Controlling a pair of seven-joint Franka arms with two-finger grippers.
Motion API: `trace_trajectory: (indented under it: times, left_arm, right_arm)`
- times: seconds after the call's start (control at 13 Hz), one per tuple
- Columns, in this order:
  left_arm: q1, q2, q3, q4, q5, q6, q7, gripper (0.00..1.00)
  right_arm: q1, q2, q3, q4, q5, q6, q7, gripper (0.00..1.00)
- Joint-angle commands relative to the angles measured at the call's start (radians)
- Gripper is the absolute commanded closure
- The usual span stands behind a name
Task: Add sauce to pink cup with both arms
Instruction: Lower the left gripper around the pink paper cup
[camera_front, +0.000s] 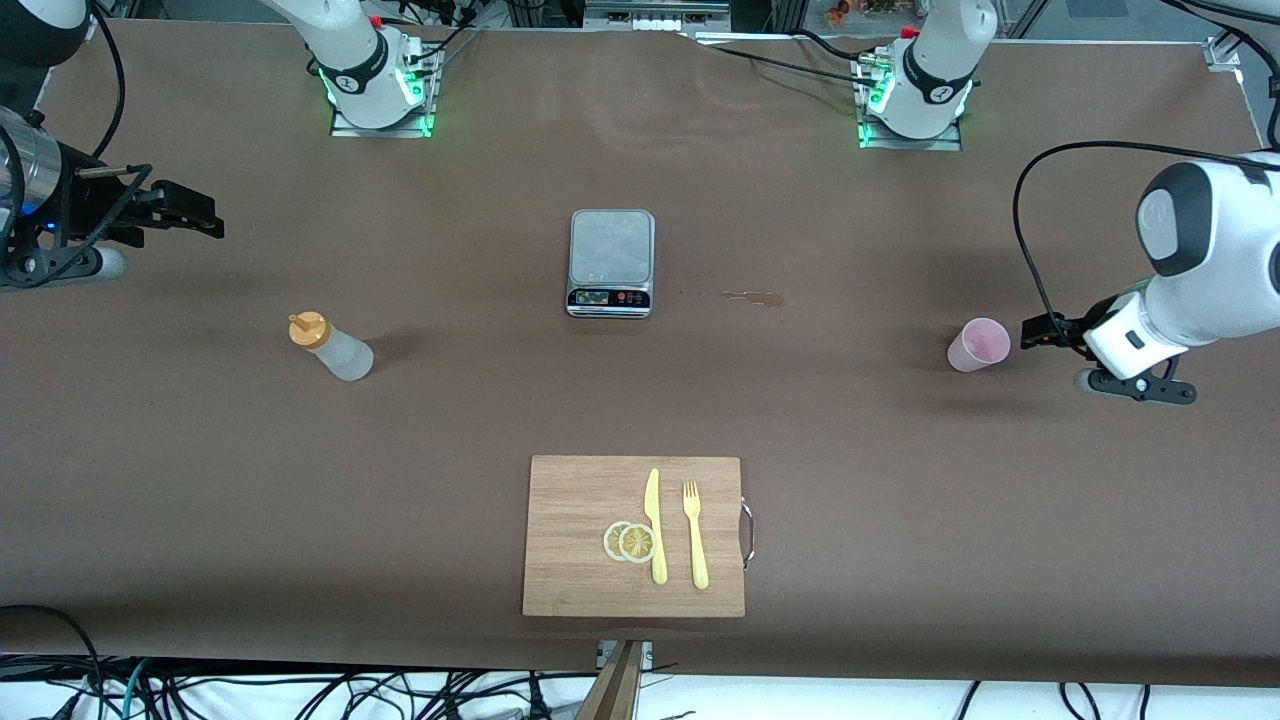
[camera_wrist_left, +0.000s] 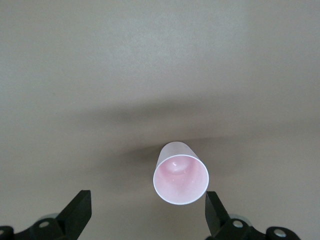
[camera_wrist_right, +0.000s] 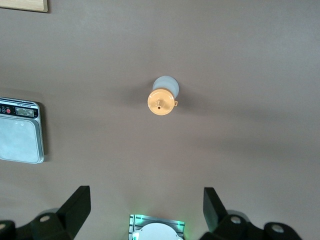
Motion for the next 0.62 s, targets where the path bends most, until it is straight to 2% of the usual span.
trace_trajectory:
  times: [0.0, 0.54]
  left_arm:
    - [0.000, -0.023, 0.023, -0.119, 0.023, 0.128, 0.021, 0.01]
    - [-0.002, 0.017, 0.037, -0.235, 0.008, 0.334, 0.010, 0.02]
  right_arm:
    - [-0.007, -0.001, 0.000, 0.006, 0.015, -0.003, -0.020, 0.00]
    - [-0.008, 0.001, -0.009, 0.006, 0.040, -0.006, -0.022, 0.00]
